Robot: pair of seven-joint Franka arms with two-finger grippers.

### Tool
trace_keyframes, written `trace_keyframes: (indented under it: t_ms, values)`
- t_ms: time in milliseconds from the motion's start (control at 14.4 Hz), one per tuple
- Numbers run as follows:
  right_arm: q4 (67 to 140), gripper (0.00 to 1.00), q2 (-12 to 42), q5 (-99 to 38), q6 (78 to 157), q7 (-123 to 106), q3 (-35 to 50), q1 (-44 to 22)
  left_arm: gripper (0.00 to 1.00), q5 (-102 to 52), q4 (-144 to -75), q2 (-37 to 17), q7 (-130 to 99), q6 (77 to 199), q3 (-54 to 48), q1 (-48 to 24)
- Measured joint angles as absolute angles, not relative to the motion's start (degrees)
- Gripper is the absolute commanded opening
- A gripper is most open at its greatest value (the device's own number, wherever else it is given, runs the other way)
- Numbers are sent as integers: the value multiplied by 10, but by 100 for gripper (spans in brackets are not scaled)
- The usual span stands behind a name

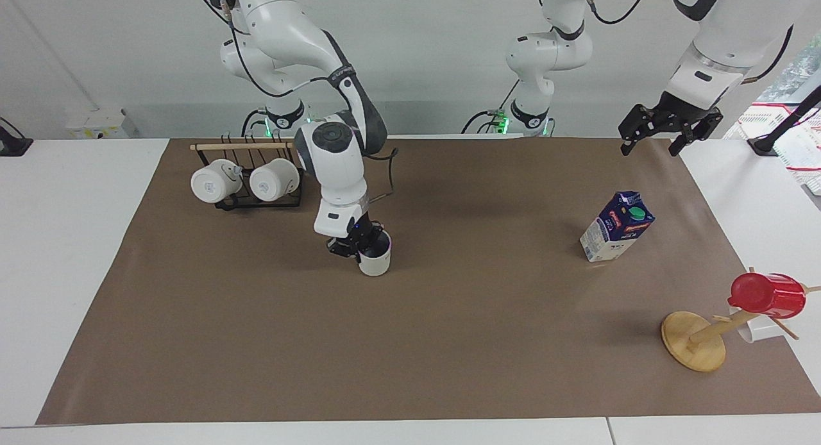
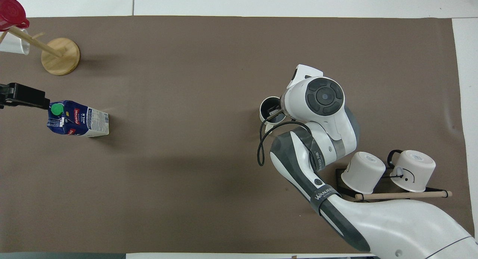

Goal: Place cup and milk on table
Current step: 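Carry the white mug with the right gripper toward the table center and lower it, then open the right gripper off the mug while the left gripper grasps the carton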

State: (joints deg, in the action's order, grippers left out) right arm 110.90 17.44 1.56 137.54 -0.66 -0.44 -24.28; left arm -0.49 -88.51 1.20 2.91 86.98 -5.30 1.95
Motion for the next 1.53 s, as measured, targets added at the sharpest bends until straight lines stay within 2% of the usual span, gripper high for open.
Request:
trace_keyframes:
  t_ms: [208, 277, 347, 624, 902, 1249, 1318, 1387, 1457, 1526]
  values:
    - [1112, 0, 174, 16, 1377, -7, -5, -243, 100, -5, -888, 13, 29, 871, -53, 20]
    - [1112, 64, 174, 16, 1377, -7, -5, -243, 100, -4, -899, 16, 29, 883, -52, 22]
    - [1112, 100, 174, 16, 1377, -7, -5, -243, 100, -4, -920, 23, 29, 911, -51, 29]
    - [1110, 100, 171, 16, 1380, 3, -7, -234, 100, -4, -1043, 57, 32, 1032, -48, 51]
    - [1077, 100, 154, 16, 1362, 14, -11, -185, 100, -4, -1132, 53, 32, 1154, -48, 66]
    - [979, 100, 132, 16, 1215, 30, -14, -116, 98, -4, -1171, 15, 32, 1231, -48, 69]
    - [963, 100, 121, 16, 1181, 30, -15, -98, 84, -4, -1176, 10, 32, 1241, -48, 69]
    - [954, 100, 107, 16, 1146, 30, -15, -79, 51, -4, -1180, 7, 32, 1244, -48, 69]
    - [948, 100, 90, 16, 1109, 33, -16, -60, 22, -4, -1182, 7, 32, 1245, -48, 69]
    - [947, 100, 71, 16, 1067, 42, -16, -40, 5, -4, -1182, 7, 32, 1245, -48, 69]
